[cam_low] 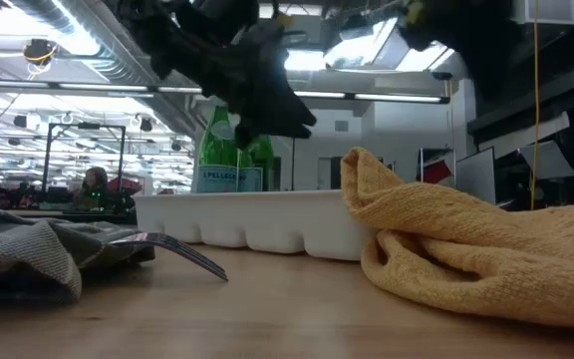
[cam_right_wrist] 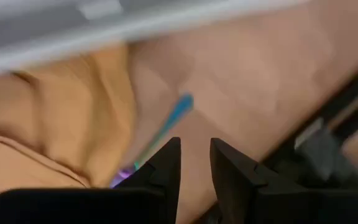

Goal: Sort silverware
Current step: Put the blue fork into the cutlery tray

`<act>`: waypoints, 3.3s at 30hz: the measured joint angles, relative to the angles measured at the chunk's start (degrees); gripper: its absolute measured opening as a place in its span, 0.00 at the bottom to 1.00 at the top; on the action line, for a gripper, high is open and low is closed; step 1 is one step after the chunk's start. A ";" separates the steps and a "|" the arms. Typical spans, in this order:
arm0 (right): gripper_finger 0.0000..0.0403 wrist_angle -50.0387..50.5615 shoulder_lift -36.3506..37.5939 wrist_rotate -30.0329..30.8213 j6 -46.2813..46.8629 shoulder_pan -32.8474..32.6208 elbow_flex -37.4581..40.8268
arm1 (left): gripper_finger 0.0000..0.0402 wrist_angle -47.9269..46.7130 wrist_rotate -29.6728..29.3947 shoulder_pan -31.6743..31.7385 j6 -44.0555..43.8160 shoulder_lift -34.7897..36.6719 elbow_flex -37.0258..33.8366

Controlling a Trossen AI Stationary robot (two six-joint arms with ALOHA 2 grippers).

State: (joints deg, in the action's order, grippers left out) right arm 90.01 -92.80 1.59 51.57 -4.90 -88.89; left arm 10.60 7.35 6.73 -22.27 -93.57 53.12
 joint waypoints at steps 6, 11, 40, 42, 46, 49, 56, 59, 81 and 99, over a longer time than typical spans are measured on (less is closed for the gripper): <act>0.22 -5.34 1.83 -5.31 14.34 -6.04 12.56 | 0.25 -6.61 0.00 0.21 3.40 2.20 -0.04; 0.22 -15.61 2.43 -8.66 21.97 -10.59 19.82 | 0.25 -7.23 0.00 0.17 3.73 2.24 -0.02; 0.22 -41.76 2.35 -7.62 47.46 -25.54 40.55 | 0.25 -7.51 -0.01 -0.35 2.87 2.24 -0.02; 0.22 -44.45 2.41 -7.59 48.92 -26.36 41.33 | 0.25 -7.55 0.00 -0.38 2.82 2.24 -0.02; 0.22 -48.26 2.21 -6.18 51.56 -28.14 42.64 | 0.25 -7.55 -0.02 -0.38 3.05 2.24 -0.02; 0.22 -49.01 2.37 -5.63 53.74 -29.20 43.36 | 0.25 -7.53 -0.01 -0.38 3.16 2.24 -0.02; 0.21 -49.60 2.50 -4.63 55.08 -30.09 43.91 | 0.25 -8.55 -0.02 -0.38 3.20 2.24 -0.02; 0.15 -49.59 2.48 -3.65 54.87 -29.99 43.94 | 0.25 -8.49 -0.02 -0.38 3.25 2.24 -0.02; 0.02 -27.55 2.13 -2.16 40.89 -29.95 31.16 | 0.25 -8.44 -0.02 -0.19 3.67 2.24 -0.02; 0.03 -18.04 2.26 25.65 -12.92 -18.02 15.73 | 0.25 -24.78 1.40 -1.88 -4.68 12.67 0.02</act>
State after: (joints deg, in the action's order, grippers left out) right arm 71.97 -90.54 27.24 38.66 -22.92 -73.16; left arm -14.18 8.75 4.85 -26.95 -80.90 53.15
